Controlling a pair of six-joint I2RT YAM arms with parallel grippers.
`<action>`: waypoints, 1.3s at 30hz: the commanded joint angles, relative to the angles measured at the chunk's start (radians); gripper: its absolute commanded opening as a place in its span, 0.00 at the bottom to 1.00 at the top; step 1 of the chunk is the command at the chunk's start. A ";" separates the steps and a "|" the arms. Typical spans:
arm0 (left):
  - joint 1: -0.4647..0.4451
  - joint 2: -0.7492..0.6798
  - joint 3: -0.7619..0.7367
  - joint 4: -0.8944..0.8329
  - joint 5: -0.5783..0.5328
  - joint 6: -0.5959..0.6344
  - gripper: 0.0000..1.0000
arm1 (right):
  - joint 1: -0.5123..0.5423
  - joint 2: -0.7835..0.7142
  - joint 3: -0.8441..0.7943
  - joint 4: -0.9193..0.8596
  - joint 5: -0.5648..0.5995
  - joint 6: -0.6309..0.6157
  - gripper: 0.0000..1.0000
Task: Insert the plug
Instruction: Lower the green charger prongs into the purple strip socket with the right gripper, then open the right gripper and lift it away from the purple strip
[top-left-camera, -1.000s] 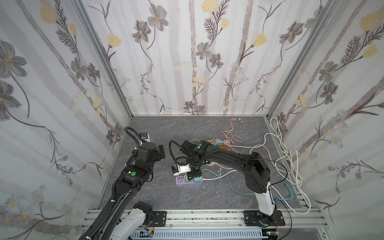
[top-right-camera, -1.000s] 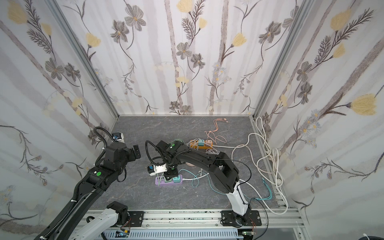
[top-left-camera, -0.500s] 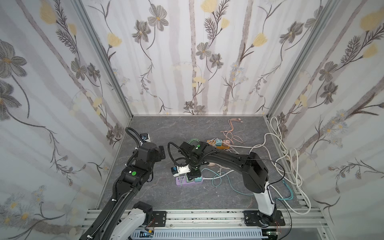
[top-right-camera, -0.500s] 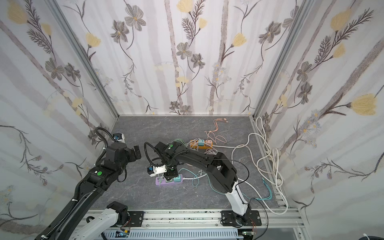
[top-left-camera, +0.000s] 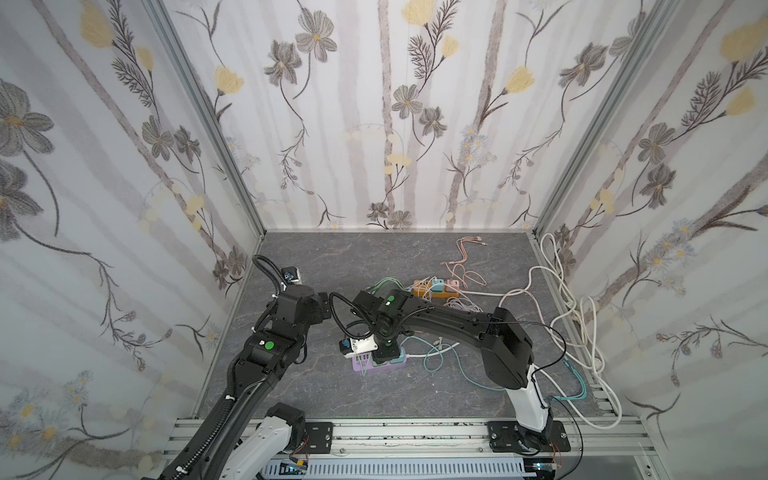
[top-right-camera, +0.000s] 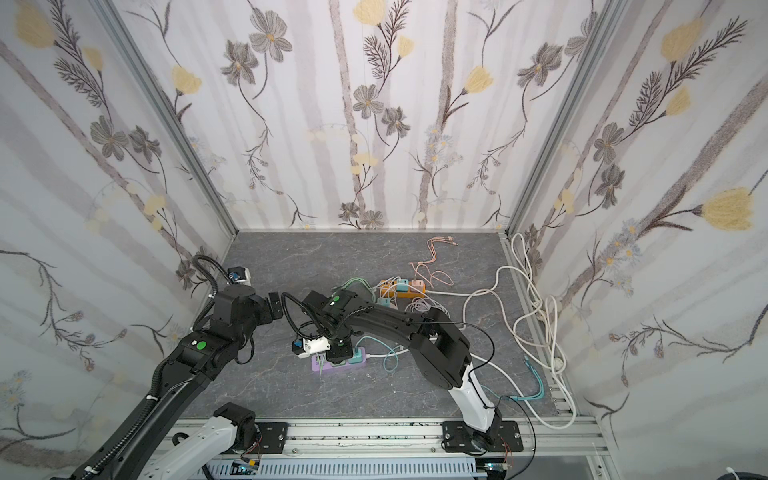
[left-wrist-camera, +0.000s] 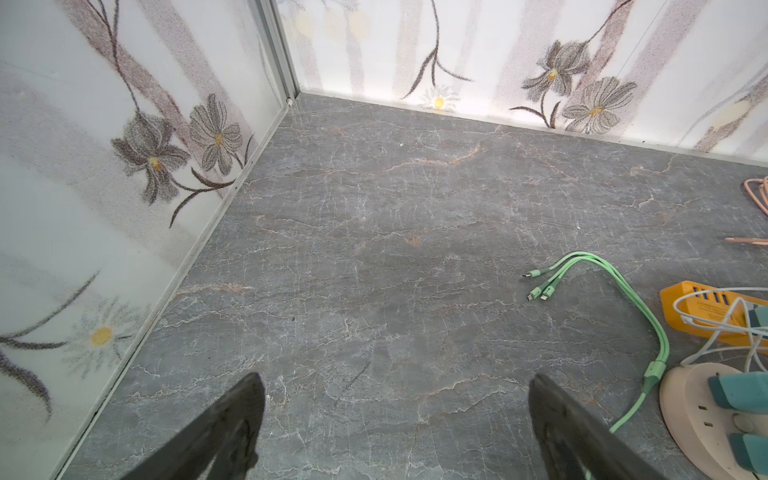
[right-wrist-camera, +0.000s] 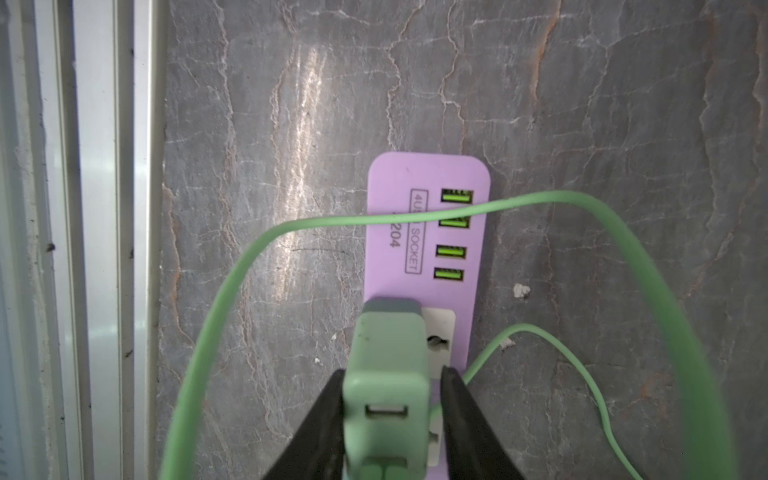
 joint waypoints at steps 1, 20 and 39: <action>0.003 0.001 -0.004 -0.001 0.002 -0.015 1.00 | -0.012 -0.071 0.000 0.042 -0.068 -0.009 0.49; 0.008 0.007 -0.017 -0.005 0.007 -0.003 1.00 | -0.049 -0.084 -0.004 -0.029 -0.029 -0.027 0.52; 0.008 0.037 -0.013 0.005 0.012 0.012 1.00 | -0.055 -0.083 -0.018 -0.058 -0.079 -0.002 0.07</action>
